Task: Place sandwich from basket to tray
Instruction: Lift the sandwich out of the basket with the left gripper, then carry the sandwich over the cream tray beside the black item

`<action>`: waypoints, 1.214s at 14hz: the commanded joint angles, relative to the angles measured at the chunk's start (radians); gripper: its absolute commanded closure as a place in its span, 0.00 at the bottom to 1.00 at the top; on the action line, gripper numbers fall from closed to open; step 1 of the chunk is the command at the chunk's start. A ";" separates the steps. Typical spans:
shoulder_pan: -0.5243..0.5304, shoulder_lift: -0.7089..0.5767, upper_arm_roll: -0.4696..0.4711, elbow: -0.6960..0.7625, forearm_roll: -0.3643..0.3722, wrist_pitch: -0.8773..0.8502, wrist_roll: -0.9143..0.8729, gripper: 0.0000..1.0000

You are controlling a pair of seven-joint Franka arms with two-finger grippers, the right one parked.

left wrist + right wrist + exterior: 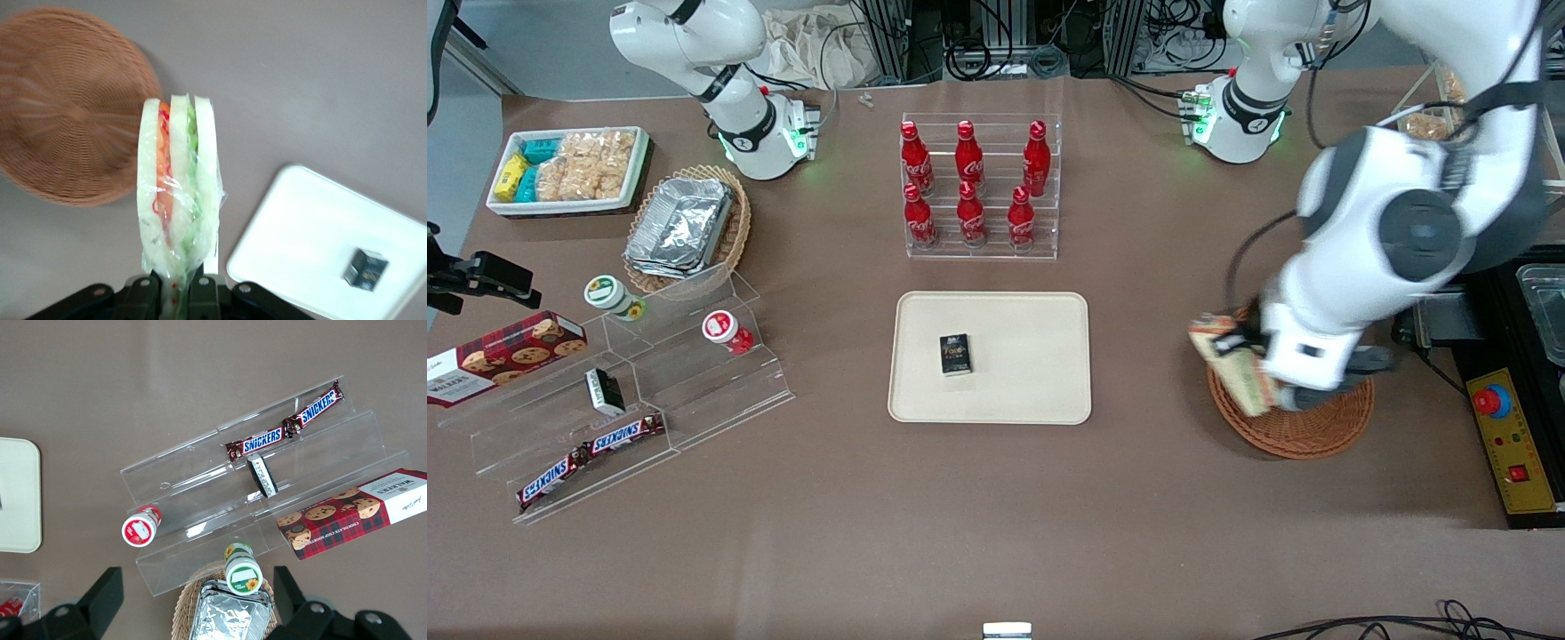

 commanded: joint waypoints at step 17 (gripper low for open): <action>-0.322 0.445 0.009 0.181 0.150 0.167 -0.017 0.00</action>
